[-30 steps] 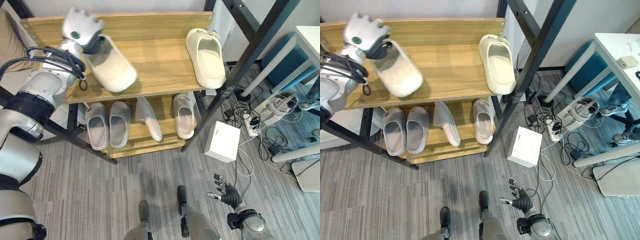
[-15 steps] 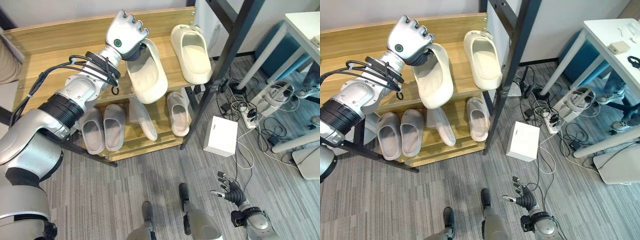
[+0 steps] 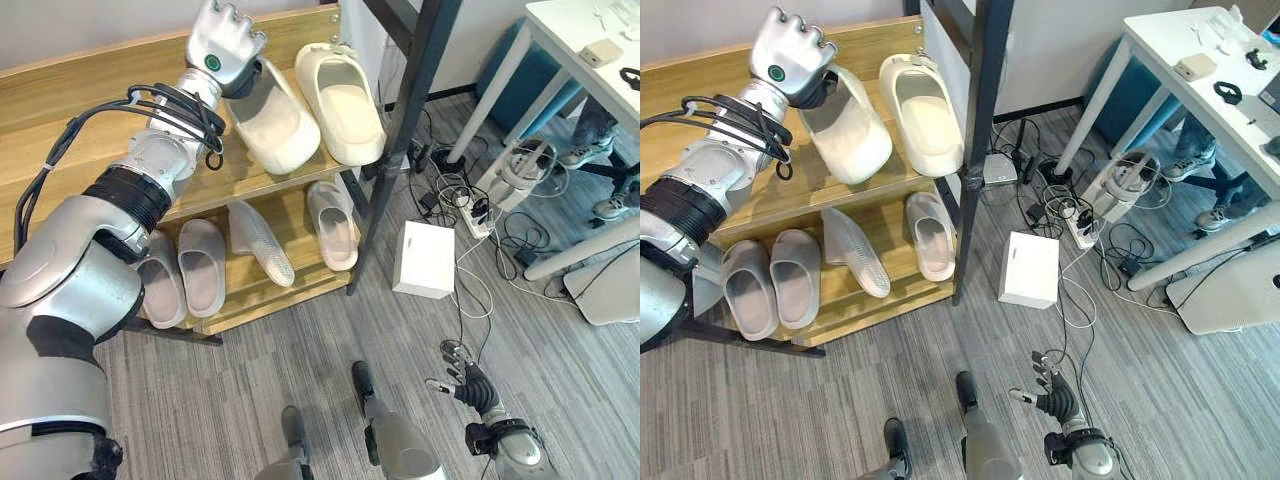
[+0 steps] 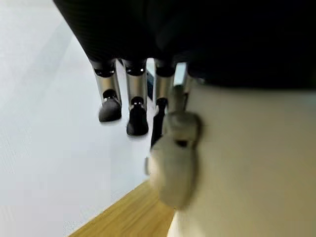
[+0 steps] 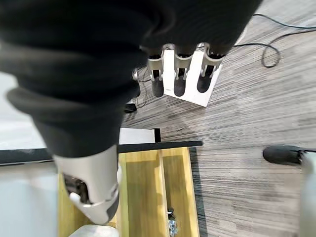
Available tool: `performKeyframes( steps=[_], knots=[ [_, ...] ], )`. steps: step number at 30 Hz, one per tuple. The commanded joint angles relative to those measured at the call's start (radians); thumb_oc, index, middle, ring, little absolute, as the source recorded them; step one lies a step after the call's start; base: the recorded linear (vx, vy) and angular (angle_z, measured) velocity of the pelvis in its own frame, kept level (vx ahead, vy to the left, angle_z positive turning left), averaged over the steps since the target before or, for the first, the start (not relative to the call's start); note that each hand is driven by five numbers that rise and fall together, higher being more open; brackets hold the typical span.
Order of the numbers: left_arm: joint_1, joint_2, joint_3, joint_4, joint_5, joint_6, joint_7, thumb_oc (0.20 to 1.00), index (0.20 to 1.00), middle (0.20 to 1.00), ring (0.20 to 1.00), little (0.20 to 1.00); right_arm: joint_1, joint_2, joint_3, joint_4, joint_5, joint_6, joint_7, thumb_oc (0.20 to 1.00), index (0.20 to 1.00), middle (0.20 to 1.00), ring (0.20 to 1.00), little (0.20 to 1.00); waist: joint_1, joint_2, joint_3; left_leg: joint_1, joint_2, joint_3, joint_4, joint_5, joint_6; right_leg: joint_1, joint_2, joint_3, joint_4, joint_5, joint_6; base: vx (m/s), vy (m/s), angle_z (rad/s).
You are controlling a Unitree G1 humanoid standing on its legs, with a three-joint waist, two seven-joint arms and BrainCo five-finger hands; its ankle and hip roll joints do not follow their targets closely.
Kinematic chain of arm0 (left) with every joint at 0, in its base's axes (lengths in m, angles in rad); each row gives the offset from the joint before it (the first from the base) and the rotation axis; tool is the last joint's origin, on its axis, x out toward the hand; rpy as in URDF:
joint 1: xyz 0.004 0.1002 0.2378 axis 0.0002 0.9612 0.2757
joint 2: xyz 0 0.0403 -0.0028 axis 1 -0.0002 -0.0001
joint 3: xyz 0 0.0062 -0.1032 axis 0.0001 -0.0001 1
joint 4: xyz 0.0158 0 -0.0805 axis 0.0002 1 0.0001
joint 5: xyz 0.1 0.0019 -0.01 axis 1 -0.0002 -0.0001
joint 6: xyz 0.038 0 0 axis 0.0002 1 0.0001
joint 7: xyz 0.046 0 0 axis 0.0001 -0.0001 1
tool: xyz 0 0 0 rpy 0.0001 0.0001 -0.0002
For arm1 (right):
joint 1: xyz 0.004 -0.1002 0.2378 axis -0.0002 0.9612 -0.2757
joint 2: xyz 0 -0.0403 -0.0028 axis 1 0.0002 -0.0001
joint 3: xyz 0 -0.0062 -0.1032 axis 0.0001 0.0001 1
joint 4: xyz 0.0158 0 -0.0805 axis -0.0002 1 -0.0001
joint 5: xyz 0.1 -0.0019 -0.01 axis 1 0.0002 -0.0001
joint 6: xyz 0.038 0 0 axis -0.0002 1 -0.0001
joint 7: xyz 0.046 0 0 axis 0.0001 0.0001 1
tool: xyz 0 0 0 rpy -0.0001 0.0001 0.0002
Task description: Arrange the slippers neatly on the shoe rack.
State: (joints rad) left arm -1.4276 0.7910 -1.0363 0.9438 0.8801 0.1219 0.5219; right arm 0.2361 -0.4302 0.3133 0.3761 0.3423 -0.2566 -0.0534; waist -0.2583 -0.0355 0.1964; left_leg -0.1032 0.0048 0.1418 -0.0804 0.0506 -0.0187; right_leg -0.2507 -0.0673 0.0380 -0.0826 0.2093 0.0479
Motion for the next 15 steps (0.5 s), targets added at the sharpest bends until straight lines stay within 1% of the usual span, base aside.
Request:
performKeyframes(
  steps=[1,3,11,13,15],
  knots=[
    [-0.155,0.03,-0.008,0.064,-0.003,0.039,0.017,1.0,1.0,1.0,1.0,1.0,0.012,-0.055,-0.05,-0.046,0.038,-0.046,0.006,1.0,1.0,1.0,1.0,1.0,0.005,0.042,-0.003,0.053,-0.006,-0.043,-0.007,-0.184,0.047,0.113,-0.006,-0.035,-0.005,-0.235,0.094,0.02,-0.031,-0.28],
    [-0.144,0.032,-0.014,0.038,0.014,0.031,0.004,1.0,1.0,1.0,1.0,1.0,0.025,-0.052,-0.052,-0.042,0.04,-0.043,0.008,1.0,1.0,1.0,1.0,1.0,0.01,0.049,-0.007,0.061,-0.005,-0.054,-0.007,-0.186,0.046,0.127,-0.005,-0.046,-0.005,-0.245,0.092,0.0,-0.037,-0.07],
    [-0.122,0.014,0.01,-0.024,0.015,0.026,-0.026,1.0,1.0,1.0,1.0,1.0,0.001,-0.042,-0.038,-0.01,0.056,-0.026,0.019,1.0,1.0,1.0,1.0,1.0,0.033,0.049,-0.018,0.075,-0.007,-0.087,-0.007,-0.183,0.043,0.161,-0.006,-0.082,-0.005,-0.26,0.085,-0.04,-0.028,0.12],
    [-0.113,0.014,0.036,-0.058,0.004,0.025,-0.028,1.0,1.0,1.0,1.0,1.0,-0.007,-0.037,-0.033,-0.002,0.055,-0.019,0.022,1.0,1.0,1.0,1.0,1.0,0.043,0.047,-0.023,0.077,-0.007,-0.094,-0.007,-0.181,0.043,0.169,-0.006,-0.092,-0.005,-0.262,0.083,-0.06,-0.042,0.14],
    [-0.076,0.02,0.105,-0.142,-0.025,0.023,-0.03,1.0,1.0,1.0,1.0,1.0,-0.016,-0.018,-0.031,0.008,0.053,-0.006,0.021,1.0,1.0,1.0,1.0,1.0,0.059,0.043,-0.028,0.083,-0.006,-0.108,-0.007,-0.178,0.042,0.184,-0.007,-0.108,-0.005,-0.266,0.079,-0.06,-0.04,0.26]
  ],
)
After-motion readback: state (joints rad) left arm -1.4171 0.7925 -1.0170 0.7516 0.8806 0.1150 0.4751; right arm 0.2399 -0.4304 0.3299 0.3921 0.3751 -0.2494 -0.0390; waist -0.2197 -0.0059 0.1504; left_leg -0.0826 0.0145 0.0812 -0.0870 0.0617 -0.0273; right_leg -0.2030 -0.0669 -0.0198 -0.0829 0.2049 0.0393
